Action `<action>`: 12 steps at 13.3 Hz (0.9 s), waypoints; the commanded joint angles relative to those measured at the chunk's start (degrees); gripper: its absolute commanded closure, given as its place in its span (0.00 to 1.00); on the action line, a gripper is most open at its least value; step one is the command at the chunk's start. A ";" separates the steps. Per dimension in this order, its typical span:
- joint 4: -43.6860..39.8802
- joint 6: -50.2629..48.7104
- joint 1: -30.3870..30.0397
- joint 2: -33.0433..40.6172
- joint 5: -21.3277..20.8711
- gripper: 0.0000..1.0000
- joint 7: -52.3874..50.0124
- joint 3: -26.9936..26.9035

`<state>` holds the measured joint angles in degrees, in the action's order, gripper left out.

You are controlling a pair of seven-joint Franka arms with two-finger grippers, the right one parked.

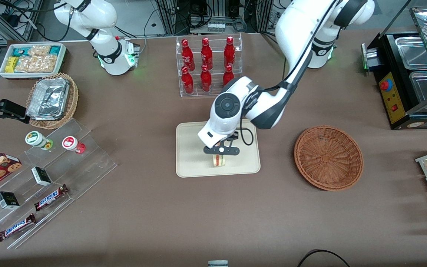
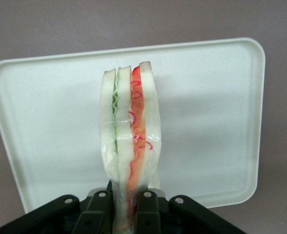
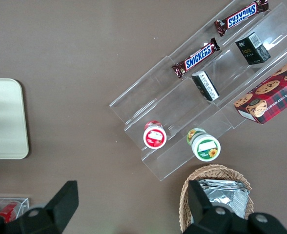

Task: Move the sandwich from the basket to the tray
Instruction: 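Lower the sandwich upright onto the tray and open the left gripper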

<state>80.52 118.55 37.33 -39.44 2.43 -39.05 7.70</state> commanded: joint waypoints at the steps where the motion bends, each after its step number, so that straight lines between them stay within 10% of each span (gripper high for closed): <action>1: -2.21 0.63 1.77 -2.65 -1.19 1.00 -1.11 -0.67; 7: -1.86 1.16 2.13 -5.56 -3.40 0.93 -5.59 -0.58; 9: -1.86 1.60 2.13 -5.82 -3.40 0.04 -5.16 -0.58; 12: -2.29 0.90 2.04 -4.77 -3.40 0.01 -5.51 -0.58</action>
<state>79.90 120.21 38.66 -44.48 -0.01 -43.02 7.66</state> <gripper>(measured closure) 0.533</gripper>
